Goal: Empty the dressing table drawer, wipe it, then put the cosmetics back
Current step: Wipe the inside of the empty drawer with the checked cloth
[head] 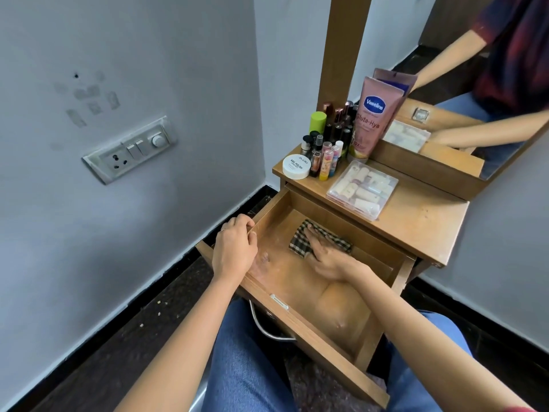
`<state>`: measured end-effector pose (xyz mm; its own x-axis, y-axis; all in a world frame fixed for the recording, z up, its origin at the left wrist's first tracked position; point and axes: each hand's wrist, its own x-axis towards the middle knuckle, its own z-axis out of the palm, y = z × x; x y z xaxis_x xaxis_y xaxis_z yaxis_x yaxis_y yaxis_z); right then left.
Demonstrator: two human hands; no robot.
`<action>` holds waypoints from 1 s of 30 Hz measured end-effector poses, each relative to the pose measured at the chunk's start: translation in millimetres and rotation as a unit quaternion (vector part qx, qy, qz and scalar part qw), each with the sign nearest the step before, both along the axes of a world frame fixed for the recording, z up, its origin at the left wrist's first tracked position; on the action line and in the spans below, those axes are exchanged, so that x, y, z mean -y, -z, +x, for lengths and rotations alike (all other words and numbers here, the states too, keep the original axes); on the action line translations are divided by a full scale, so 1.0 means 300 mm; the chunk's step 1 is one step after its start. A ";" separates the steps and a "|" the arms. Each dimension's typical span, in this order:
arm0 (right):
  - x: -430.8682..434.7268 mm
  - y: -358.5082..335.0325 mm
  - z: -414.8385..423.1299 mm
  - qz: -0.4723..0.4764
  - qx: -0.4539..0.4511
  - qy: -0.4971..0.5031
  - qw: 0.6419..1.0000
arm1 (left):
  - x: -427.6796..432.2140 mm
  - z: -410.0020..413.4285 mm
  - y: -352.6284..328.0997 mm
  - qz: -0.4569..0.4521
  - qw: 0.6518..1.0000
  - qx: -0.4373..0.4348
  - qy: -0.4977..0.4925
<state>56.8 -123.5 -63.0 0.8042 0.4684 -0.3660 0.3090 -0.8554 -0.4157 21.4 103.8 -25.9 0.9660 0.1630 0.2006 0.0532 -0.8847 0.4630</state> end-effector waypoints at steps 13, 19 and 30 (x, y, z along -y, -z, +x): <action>-0.234 -0.019 0.186 -0.035 -0.001 0.069 0.997 | 0.001 0.003 0.010 0.020 1.000 0.004 0.020; -0.229 -0.035 0.163 -0.002 -0.042 0.091 0.995 | 0.001 0.001 0.014 0.011 1.000 0.007 0.011; -0.278 -0.016 0.023 0.013 -0.012 0.032 0.999 | 0.002 -0.013 0.000 0.017 1.000 0.002 0.012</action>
<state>63.8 -40.2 -58.1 0.8240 0.4264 -0.3732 0.2443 -0.8616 -0.4450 17.5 103.1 -25.7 0.9685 0.1337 0.2099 0.0306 -0.9009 0.4329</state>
